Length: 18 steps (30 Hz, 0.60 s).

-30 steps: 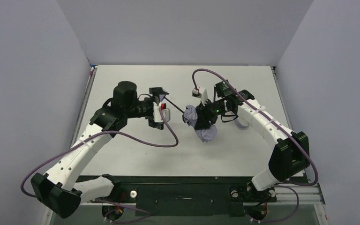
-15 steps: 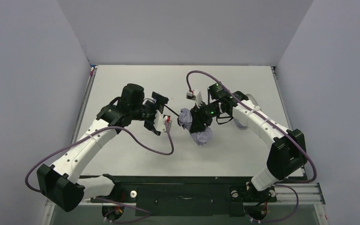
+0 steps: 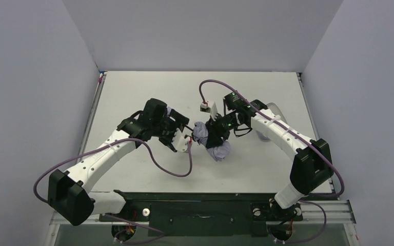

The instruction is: Open the umbrella

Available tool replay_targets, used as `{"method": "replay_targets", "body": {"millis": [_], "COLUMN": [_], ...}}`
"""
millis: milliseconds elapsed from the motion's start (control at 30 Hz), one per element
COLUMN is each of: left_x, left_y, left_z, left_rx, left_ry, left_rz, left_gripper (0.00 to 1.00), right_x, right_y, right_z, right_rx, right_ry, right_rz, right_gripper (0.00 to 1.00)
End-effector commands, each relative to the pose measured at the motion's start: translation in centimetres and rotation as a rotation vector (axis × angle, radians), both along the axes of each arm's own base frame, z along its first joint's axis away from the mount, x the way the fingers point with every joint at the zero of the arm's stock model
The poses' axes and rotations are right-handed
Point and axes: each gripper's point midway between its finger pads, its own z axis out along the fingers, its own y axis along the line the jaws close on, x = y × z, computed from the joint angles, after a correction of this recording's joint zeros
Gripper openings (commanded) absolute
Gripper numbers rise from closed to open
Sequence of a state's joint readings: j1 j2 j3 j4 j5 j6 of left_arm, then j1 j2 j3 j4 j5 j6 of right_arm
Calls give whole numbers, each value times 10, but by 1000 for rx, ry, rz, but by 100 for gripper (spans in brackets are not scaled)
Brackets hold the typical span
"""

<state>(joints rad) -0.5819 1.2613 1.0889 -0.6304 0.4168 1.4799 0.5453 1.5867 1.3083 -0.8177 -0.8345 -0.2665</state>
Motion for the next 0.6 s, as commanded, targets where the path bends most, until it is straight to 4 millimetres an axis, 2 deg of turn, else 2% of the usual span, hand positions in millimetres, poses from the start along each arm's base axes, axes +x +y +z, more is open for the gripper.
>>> {"method": "replay_targets", "body": {"millis": [0,133,400,567], "left_x": [29,49,82,106], "left_y": [0,12,50,90], "left_z": [3,-2,0,-3], "left_rx": [52,126,201,259], "left_ry": [-136,-201,-303,-342], "left_rz": [37,94,168,229], "left_gripper": [75,55,41,40], "right_x": [-5,-13,-28,-36], "right_y": [6,-1,-15,-23], "right_z": [13,9,-4,-11], "right_rx": [55,28,-10,-36], "right_ry": [-58,-68,-74,-68], "right_rz": [65,86,144,168], "right_gripper": [0,0,0,0]}}
